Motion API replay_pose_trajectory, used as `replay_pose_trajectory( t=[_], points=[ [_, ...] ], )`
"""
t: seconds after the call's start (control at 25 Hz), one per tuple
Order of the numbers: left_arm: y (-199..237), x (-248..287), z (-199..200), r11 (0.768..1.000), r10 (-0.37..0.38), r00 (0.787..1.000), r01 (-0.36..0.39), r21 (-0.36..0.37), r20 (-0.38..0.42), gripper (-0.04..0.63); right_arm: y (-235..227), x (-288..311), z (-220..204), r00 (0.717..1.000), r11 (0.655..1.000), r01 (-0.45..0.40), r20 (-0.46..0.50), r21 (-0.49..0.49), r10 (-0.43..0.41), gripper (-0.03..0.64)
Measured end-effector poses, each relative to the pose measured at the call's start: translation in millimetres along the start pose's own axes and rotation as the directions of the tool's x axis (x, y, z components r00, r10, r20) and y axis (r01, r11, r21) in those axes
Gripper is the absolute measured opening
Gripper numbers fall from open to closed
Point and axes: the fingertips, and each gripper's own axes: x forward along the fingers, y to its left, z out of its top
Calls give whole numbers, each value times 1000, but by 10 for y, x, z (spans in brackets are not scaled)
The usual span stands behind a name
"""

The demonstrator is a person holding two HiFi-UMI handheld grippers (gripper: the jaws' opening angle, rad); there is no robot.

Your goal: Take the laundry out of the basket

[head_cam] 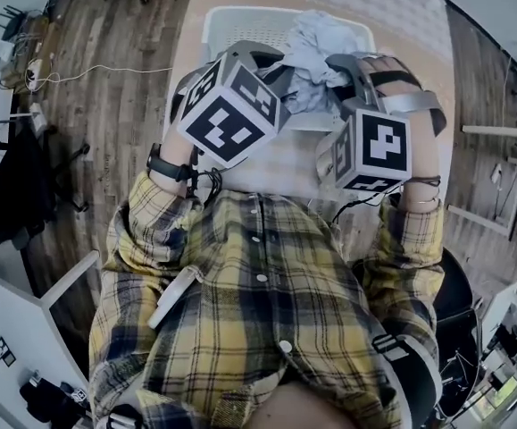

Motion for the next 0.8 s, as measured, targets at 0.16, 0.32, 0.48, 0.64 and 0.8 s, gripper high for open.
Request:
replay_pose_trajectory(
  t=[0.16,0.32,0.48,0.64,0.8],
  points=[
    [-135,-167,204,999,7,999,-9,34,36,64,-35,-257,-50,998,996,56,10,71,-57,106],
    [-332,-278,499,996,-18,996,11,89,86,64,-49,-578,-213,993,983,114,-33,147,-110,106],
    [-602,-304,750,989,-68,989,48,142,134,64,4,-897,-417,982,960,177,-99,217,-158,106],
    [-928,-207,997,974,-138,977,104,199,163,64,150,-1155,-729,969,938,217,-178,270,-173,106],
    [-1323,-84,1171,953,-215,960,166,252,179,64,406,-1388,-1029,952,910,250,-254,329,-170,106]
  ],
)
